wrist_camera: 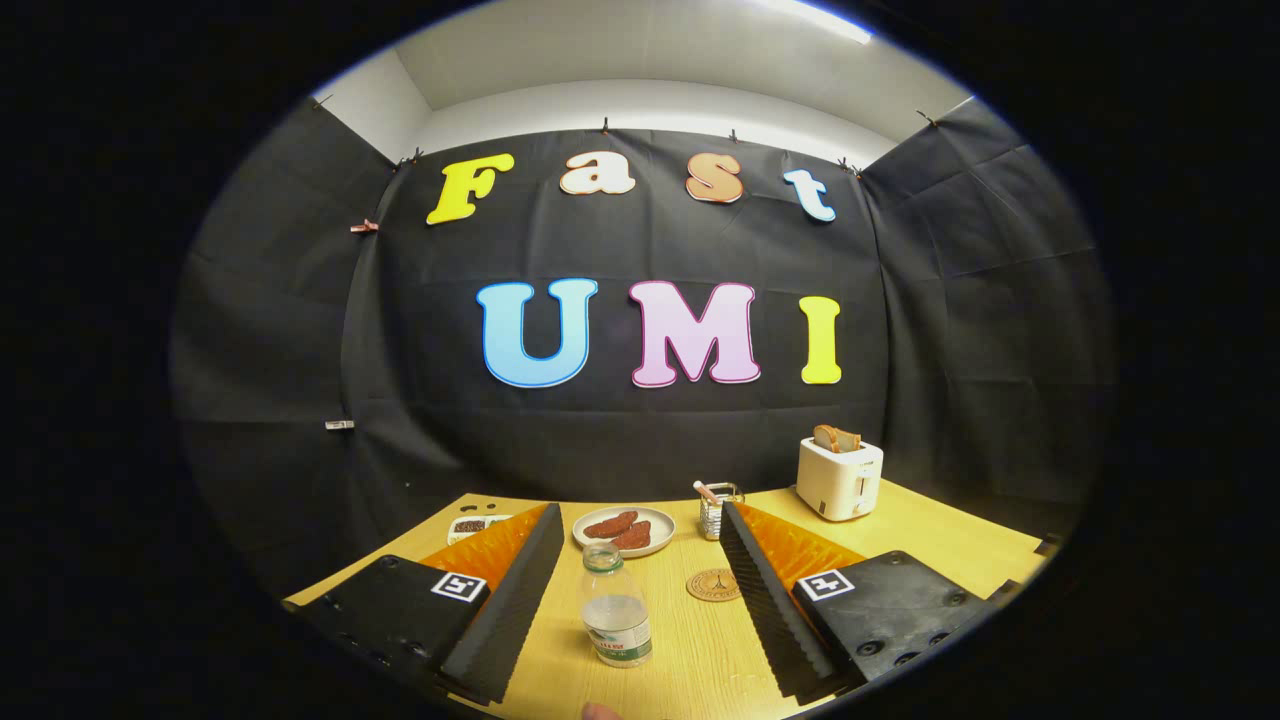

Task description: Take the bottle from table, then pour the juice into the cup, finally place the bottle on the coaster

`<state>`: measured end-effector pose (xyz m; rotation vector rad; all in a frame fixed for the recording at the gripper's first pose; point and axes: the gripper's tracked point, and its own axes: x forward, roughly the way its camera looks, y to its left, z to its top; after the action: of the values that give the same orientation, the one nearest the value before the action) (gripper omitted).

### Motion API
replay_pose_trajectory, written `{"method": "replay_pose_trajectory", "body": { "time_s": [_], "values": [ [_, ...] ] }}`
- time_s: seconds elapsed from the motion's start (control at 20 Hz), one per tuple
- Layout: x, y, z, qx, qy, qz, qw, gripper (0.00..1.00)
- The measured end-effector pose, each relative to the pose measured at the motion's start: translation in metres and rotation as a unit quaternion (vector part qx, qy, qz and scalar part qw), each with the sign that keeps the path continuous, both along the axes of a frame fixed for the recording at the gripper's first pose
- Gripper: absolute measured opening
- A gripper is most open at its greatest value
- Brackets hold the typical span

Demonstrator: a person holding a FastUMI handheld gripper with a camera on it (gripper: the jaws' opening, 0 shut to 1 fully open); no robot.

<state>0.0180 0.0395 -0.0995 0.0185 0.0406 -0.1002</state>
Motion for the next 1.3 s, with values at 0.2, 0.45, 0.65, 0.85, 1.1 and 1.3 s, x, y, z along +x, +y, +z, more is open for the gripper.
{"method": "replay_pose_trajectory", "body": {
  "time_s": [0.2, 0.45, 0.65, 0.85, 1.1, 1.3],
  "values": [
    [0.005, 0.007, -0.035, -0.008, 0.006, 0.000, 1.000, 0.97],
    [0.016, 0.017, -0.082, -0.023, 0.022, 0.005, 0.999, 0.97],
    [0.029, 0.019, -0.125, -0.029, 0.044, 0.001, 0.999, 0.97],
    [0.042, 0.020, -0.150, -0.019, 0.050, 0.000, 0.999, 0.97],
    [0.060, 0.019, -0.170, -0.002, 0.052, 0.003, 0.999, 0.97],
    [0.066, 0.025, -0.173, 0.004, 0.061, 0.022, 0.998, 0.77]
  ]
}}
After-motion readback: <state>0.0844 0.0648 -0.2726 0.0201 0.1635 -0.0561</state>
